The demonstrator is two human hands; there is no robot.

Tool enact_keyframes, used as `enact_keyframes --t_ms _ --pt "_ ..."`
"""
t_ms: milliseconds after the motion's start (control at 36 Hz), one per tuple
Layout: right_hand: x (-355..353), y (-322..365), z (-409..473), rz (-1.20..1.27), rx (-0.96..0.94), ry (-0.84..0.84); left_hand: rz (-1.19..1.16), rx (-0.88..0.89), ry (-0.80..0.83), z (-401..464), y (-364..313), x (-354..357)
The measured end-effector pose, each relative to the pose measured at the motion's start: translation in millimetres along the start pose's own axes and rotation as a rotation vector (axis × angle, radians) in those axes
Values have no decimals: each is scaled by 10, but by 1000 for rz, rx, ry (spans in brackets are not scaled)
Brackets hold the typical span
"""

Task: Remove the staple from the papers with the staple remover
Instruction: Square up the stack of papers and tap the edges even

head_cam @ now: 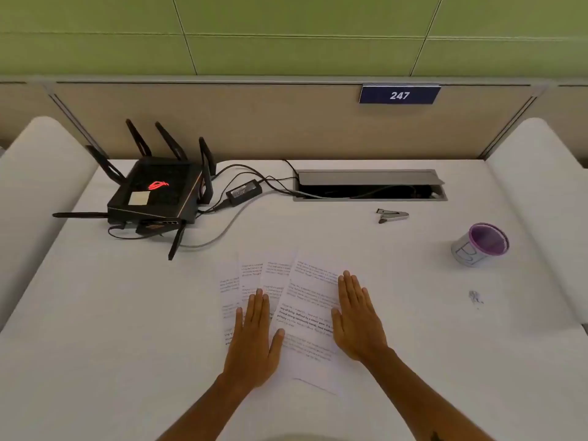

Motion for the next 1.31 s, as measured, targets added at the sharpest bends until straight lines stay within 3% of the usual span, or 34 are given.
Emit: enact_keyframes --t_ms 167,306,389,472,611,750,1306 --pt "-20 -22 0 76 35 -42 -100 -40 -46 -100 -31 17" --pt "-128 -106 22 252 49 -364 -354 -145 -255 -113 61 -279" --pt "-121 -116 -9 314 108 -421 -401 -272 -371 -99 181 -416" --pt "-66 -95 -63 294 205 -339 -367 -275 -428 -72 381 -450" --pt "41 -64 -89 160 294 -128 -239 -407 -188 65 707 -368" --pt "164 2 -87 72 288 20 -176 -378 -57 117 774 -218" --pt "312 382 157 25 109 121 -315 -210 -73 196 523 -113"
Point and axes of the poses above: each hand's wrist, its own z-axis towards the middle knuckle, its own x-axis out of the palm, y = z × x, the point moved 1 cm from there along z, towards the middle knuckle, and after that the axes turned 7 degrees about x, right-handed, at the moved point
